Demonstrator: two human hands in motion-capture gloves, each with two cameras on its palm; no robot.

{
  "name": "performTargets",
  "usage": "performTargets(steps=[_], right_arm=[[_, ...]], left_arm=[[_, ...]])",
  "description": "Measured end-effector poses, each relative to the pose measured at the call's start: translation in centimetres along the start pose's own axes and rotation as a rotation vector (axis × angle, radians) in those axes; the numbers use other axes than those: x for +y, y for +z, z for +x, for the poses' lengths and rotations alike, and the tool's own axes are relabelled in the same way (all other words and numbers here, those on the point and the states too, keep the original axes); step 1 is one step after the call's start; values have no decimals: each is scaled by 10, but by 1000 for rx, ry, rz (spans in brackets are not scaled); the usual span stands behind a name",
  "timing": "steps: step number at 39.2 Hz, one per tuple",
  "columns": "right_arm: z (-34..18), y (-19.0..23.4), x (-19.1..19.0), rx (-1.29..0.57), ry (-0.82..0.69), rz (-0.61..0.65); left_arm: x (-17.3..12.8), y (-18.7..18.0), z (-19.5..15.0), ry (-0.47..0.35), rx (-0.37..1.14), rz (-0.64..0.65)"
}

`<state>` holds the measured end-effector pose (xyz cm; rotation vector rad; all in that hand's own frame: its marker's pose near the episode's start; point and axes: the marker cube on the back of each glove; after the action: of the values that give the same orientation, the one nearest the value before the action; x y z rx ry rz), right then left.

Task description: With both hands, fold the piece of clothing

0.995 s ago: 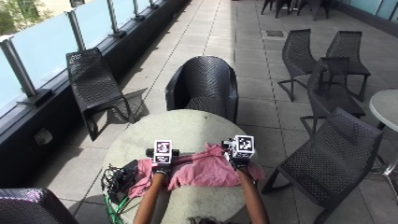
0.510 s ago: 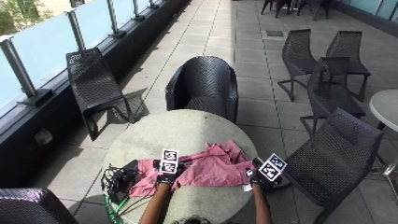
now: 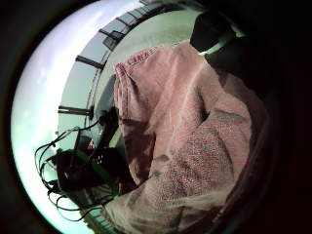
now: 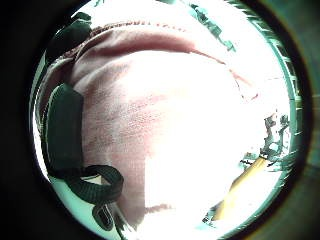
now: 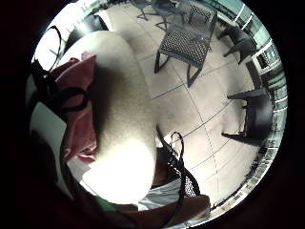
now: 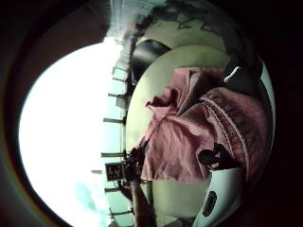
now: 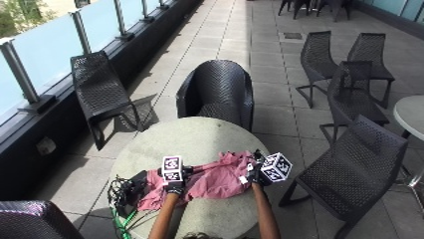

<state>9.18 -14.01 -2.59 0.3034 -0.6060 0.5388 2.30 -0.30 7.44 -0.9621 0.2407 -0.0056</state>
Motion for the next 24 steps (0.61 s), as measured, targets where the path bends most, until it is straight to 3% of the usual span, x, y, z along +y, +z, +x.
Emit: performTargets(steps=[6, 12, 15, 20, 24], right_arm=[[-71, 60, 2, -149, -122, -133], [-167, 108, 62, -103, -392, -298], [-195, 121, 100, -71, -463, -386], [-209, 143, 170, 172, -434, -616], [-210, 174, 190, 179, -554, -627]], left_arm=[[-40, -14, -17, -74, 109, 273], [-16, -54, -31, -115, 225, 414], [-7, -59, -43, -147, 226, 441], [13, -67, -60, -185, 196, 431], [15, -60, -73, -212, 188, 414]])
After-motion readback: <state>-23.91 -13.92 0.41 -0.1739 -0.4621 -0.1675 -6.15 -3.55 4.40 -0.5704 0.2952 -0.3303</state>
